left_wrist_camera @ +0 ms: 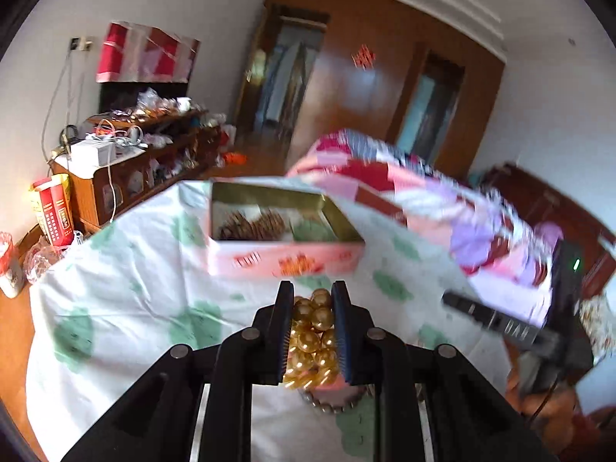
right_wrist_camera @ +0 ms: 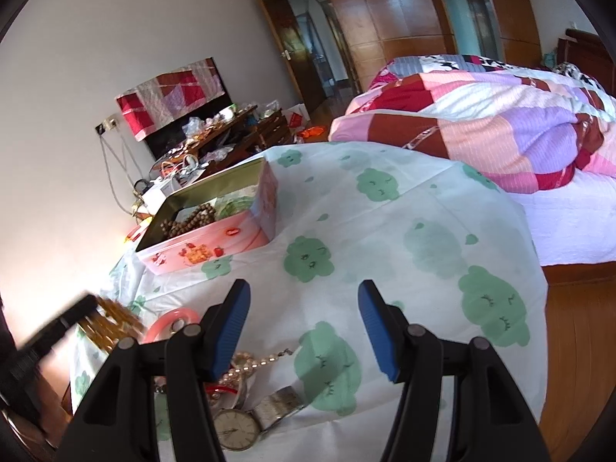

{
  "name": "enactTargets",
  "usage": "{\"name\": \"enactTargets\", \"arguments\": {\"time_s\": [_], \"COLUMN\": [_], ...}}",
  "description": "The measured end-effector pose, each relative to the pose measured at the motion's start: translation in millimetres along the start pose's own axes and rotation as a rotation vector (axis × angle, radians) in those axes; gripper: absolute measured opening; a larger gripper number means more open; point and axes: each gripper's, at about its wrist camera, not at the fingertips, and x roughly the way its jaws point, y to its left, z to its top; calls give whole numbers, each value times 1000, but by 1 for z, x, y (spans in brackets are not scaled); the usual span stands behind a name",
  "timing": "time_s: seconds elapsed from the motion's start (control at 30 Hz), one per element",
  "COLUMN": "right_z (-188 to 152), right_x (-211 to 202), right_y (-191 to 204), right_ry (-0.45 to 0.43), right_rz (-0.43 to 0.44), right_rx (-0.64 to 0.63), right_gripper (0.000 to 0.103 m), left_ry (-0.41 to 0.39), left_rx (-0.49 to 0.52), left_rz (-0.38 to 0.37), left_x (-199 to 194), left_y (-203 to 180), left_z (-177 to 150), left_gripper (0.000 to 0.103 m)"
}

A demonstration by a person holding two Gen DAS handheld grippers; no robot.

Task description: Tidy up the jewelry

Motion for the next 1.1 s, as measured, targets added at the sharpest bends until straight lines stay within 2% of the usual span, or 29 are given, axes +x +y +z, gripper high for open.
{"name": "enactTargets", "arguments": {"time_s": [0.1, 0.17, 0.23, 0.33, 0.43, 0.53, 0.6, 0.63, 0.67, 0.7, 0.73, 0.87, 1.0, 1.1], "right_z": [1, 1, 1, -3, -13, -22, -24, -24, -25, -26, -27, -25, -15, -2], "right_x": [7, 14, 26, 47, 67, 78, 82, 82, 83, 84, 84, 79, 58, 46], "right_y": [13, 23, 40, 65, 87, 96, 99, 100, 102, 106, 108, 103, 94, 82], "right_ry": [28, 54, 101, 187, 264, 316, 324, 326, 325, 322, 318, 293, 202, 143], "right_rz": [45, 77, 121, 165, 139, 121, 99, 85, 65, 52, 48, 69, 99, 117], "right_rx": [-31, -56, -96, -159, -249, -289, -316, -336, -364, -396, -420, -408, -345, -275], "right_gripper": [62, 61, 56, 49, 43, 42, 41, 35, 31, 19, 15, 13, 13, 13], "left_ry": [-32, -41, -35, -35, -8, 76, 140, 171, 187, 197, 208, 237, 286, 322], "left_rx": [-29, -49, -58, -24, 9, 56, 80, 85, 82, 75, 65, 64, 99, 76], "left_rz": [32, 34, 27, 59, 92, 124, 111, 102, 98, 96, 97, 122, 185, 225], "left_x": [-7, -8, -7, -5, -3, 6, 13, 17, 19, 19, 20, 22, 33, 41], "left_y": [7, 10, 11, 6, 9, 13, 15, 16, 18, 18, 19, 20, 15, 19], "left_z": [4, 4, 5, 2, 0, -5, -11, -16, -18, -22, -25, -34, -42, -47], "left_gripper": [20, 4, 4, 4, 4, 4, 8, 18, 35, 46, 62, 65, 65, 65]}}
